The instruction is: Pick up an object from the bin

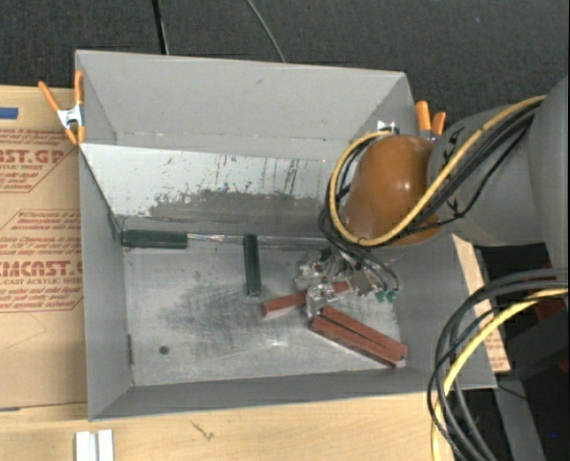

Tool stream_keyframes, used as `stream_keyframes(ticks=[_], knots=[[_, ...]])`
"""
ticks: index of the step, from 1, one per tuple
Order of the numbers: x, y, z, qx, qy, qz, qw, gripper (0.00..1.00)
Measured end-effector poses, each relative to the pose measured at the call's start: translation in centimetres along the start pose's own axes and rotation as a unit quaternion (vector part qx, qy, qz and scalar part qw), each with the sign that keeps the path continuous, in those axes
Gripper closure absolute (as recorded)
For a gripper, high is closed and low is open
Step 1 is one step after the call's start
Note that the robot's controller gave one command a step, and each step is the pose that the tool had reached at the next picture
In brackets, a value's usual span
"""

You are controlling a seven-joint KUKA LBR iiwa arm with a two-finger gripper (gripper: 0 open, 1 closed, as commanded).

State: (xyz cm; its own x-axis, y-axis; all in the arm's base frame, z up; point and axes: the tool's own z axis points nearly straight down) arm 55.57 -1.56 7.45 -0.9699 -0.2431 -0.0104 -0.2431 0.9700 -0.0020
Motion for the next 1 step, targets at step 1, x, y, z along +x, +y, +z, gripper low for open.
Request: stream_keyframes(ticks=[1], knots=[[-0.48,0.65,-11.0,-0.001,0.0039,-0.019,0.9998,1.0]])
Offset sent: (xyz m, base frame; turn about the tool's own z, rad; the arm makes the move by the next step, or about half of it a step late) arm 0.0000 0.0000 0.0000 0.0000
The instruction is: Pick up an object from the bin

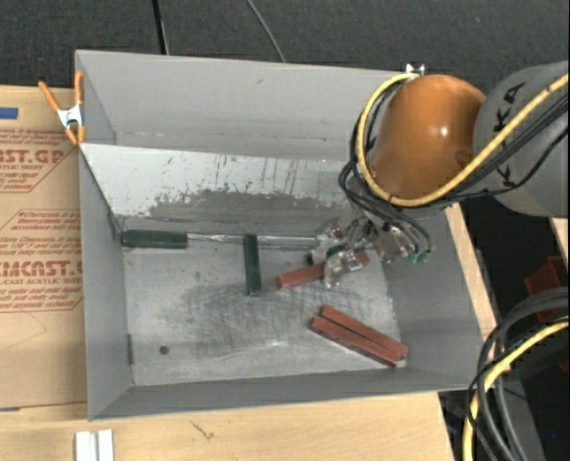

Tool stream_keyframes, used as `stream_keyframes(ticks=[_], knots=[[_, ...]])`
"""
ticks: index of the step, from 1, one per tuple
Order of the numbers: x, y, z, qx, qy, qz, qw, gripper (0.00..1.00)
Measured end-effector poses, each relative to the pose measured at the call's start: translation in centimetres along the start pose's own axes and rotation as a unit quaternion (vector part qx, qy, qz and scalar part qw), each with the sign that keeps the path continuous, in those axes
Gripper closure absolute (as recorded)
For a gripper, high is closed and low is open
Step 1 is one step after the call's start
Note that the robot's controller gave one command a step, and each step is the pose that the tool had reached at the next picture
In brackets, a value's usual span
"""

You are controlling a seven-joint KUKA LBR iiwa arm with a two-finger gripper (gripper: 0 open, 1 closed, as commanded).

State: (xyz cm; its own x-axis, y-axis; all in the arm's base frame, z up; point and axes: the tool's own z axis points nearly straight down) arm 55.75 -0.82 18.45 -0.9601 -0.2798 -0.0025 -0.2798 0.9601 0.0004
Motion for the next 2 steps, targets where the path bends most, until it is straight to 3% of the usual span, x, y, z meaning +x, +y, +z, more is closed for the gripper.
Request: stream_keyframes(ticks=[1,2], knots=[[0.0,0.0,0.0,0.0,0.0,0.0,1.0,1.0],[-0.2,-0.9,-3.2,0.0,0.0006,-0.011,0.9999,1.0]])
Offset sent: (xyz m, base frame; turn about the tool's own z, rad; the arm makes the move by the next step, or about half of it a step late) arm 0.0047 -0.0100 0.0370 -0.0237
